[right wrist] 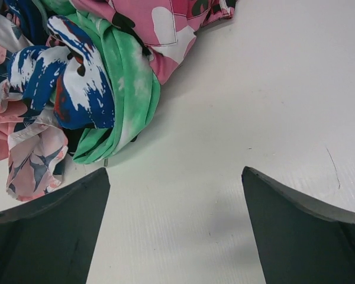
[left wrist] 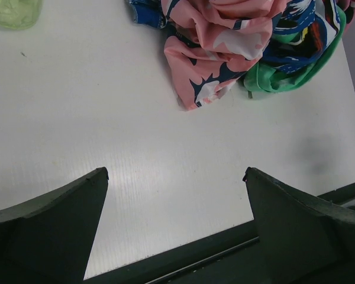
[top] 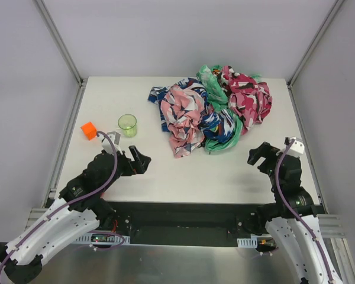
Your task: Pick out a specific cloth from the pile
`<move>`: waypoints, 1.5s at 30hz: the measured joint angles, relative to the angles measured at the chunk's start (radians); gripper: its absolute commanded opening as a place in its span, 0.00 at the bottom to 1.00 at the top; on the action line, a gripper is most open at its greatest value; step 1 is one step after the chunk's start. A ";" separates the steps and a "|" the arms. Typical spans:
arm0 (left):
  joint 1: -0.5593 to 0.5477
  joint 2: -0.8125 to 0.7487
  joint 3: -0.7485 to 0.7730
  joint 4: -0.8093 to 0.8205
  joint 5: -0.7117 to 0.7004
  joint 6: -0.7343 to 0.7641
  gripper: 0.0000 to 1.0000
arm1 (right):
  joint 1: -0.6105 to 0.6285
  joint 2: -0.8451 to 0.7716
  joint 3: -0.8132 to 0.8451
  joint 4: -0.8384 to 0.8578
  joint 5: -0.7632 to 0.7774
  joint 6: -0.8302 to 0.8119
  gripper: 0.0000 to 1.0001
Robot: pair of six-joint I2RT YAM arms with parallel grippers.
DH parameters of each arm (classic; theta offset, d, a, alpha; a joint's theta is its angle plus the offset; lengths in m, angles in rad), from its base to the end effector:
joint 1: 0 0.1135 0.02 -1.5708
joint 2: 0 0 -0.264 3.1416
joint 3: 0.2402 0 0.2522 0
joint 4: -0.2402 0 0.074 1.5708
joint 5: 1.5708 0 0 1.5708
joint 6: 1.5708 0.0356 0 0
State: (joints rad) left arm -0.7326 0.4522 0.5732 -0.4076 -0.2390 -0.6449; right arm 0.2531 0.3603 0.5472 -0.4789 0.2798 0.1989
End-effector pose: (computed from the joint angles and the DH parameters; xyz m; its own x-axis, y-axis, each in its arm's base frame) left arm 0.0968 -0.0757 0.2873 -0.4571 -0.3744 -0.8068 0.2581 0.8123 -0.5231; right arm 0.1052 0.0171 0.2799 -0.2702 0.1263 -0.9545 0.0702 0.9913 0.1113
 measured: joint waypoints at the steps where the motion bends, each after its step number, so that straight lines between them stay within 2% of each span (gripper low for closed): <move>1: 0.000 0.002 0.000 0.000 0.000 0.000 0.99 | 0.000 0.000 0.000 -0.001 0.003 0.000 0.95; 9: 0.000 0.047 -0.008 0.000 0.000 0.000 0.99 | 0.000 -0.035 -0.047 0.033 -0.033 -0.036 0.96; 14: 0.000 0.068 -0.023 -0.002 -0.006 0.000 0.99 | 0.000 -0.035 -0.079 0.105 -0.246 -0.111 0.96; 17: 0.000 0.077 -0.026 -0.002 -0.006 0.000 0.99 | 0.019 0.028 -0.073 0.155 -0.328 -0.146 0.96; 19: 0.000 0.084 -0.028 -0.002 -0.008 0.000 0.99 | 0.090 0.126 -0.050 0.175 -0.335 -0.172 0.96; 22: 0.000 0.091 -0.028 -0.002 -0.016 0.001 0.99 | 0.280 0.286 0.002 0.201 -0.247 -0.212 0.96; 25: 0.000 0.093 -0.028 -0.002 -0.026 0.001 0.99 | 0.486 0.488 0.084 0.240 -0.097 -0.246 0.95; 33: 0.000 0.071 -0.054 -0.002 -0.035 0.001 0.99 | 0.774 0.998 0.392 0.355 0.243 -0.255 0.96; 36: 0.000 0.061 -0.061 -0.002 -0.035 0.001 0.99 | 0.835 1.166 0.559 0.356 0.314 -0.235 0.96; 39: 0.000 0.046 -0.068 -0.003 -0.035 0.000 0.99 | 0.846 1.296 0.701 0.317 0.418 -0.195 0.96; 42: 0.000 0.025 -0.079 -0.002 -0.035 0.000 0.99 | 0.814 1.380 0.780 0.262 0.496 -0.143 0.96; 45: 0.000 0.012 -0.089 -0.003 -0.035 0.000 0.99 | 0.743 1.423 0.788 0.202 0.534 -0.088 0.96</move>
State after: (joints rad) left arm -0.7326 0.4641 0.4847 -0.4103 -0.2737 -0.6453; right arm 0.9966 1.7832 1.3354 -0.2771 0.8139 0.1108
